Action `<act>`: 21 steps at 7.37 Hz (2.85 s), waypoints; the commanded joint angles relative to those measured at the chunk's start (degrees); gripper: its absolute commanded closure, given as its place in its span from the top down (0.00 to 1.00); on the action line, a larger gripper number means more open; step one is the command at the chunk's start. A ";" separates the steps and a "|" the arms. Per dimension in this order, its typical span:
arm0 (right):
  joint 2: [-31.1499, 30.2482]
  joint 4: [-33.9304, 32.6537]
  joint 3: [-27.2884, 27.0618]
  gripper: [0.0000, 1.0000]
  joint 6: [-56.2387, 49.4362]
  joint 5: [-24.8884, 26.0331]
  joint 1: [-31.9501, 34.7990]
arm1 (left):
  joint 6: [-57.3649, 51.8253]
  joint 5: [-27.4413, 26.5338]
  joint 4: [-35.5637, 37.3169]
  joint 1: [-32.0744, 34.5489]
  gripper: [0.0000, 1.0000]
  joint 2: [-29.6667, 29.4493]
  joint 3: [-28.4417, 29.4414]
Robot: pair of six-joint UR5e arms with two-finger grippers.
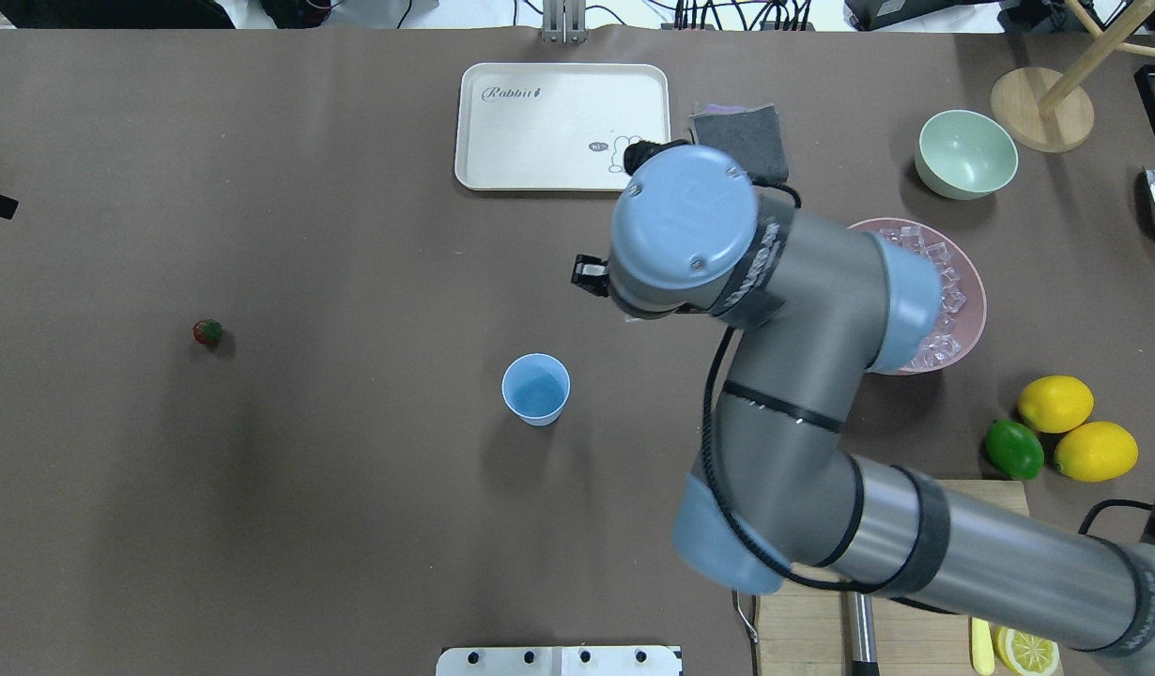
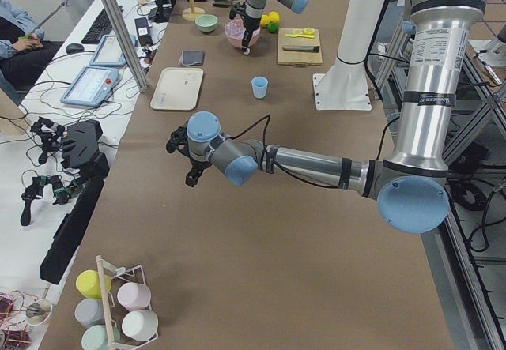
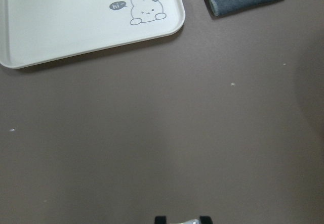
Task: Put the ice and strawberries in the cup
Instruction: 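Carry the ice over the light-blue cup and release it with the right gripper, then move the right gripper back over the pink bowl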
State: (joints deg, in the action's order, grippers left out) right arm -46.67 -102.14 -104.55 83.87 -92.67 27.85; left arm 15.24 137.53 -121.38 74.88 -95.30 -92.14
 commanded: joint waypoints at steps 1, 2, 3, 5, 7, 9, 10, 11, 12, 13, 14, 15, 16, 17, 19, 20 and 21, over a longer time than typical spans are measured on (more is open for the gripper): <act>6.39 0.19 6.78 0.00 6.55 8.53 -6.65 | 0.05 -0.07 0.09 -0.08 0.98 -0.06 0.21; 7.46 0.19 7.94 0.00 7.35 9.09 -7.71 | 0.14 -0.07 0.09 -0.43 0.98 0.02 0.38; 7.39 0.19 8.13 0.00 7.54 10.13 -8.60 | 0.14 -0.07 0.09 -0.61 0.98 0.02 0.38; 6.68 0.19 8.22 0.00 7.36 10.76 -9.39 | 0.23 0.02 0.09 -0.61 0.98 0.02 0.47; 6.59 0.36 8.13 0.55 7.28 10.85 -9.66 | 0.23 0.02 0.09 -0.61 0.98 0.02 0.38; 6.77 0.36 7.61 0.99 7.45 12.16 -9.92 | 0.14 0.02 0.00 -0.61 0.98 0.11 0.38; 6.68 0.45 7.17 0.99 7.19 11.82 -9.40 | 0.23 0.02 0.00 -0.61 0.98 0.11 0.38; 5.90 0.45 6.03 1.00 6.40 10.51 -7.66 | 0.49 0.02 0.00 -0.61 0.98 0.11 0.21; 3.54 0.45 3.59 1.00 3.26 6.49 -4.68 | 0.49 0.02 0.00 -0.61 0.98 0.11 0.38; 0.30 0.45 1.04 1.00 -0.34 2.80 -1.17 | 0.67 0.02 0.09 -0.61 0.98 0.11 0.47; -2.26 0.45 -0.64 1.00 -4.90 -1.07 2.52 | 0.58 0.02 0.09 -0.61 0.98 0.20 0.65; -4.54 0.45 -1.96 1.00 -9.03 -5.54 6.39 | 0.49 0.02 0.00 -0.61 0.98 0.55 0.65; -6.65 0.45 -2.41 1.00 -13.94 -8.72 10.34 | 0.49 0.02 0.00 -0.61 0.98 0.55 0.65; -9.46 0.54 -2.50 1.00 -19.39 -12.14 13.77 | 0.58 0.02 0.00 -0.61 0.98 0.55 0.65; -17.54 2.54 -4.96 1.00 -29.07 -16.64 18.18 | 0.58 0.02 0.00 -0.61 0.98 0.55 0.39; -22.10 7.26 -4.96 1.00 -31.29 -18.23 19.25 | 0.49 -0.07 0.00 -0.61 0.98 0.55 0.30; -26.58 11.31 -4.88 1.00 -35.57 -18.94 20.39 | 0.49 -0.07 -0.09 -0.61 0.98 0.55 0.21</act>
State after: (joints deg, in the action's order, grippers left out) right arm -67.45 -95.84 -109.30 53.32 -110.06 46.53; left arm 15.76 137.48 -121.40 74.27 -94.75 -91.81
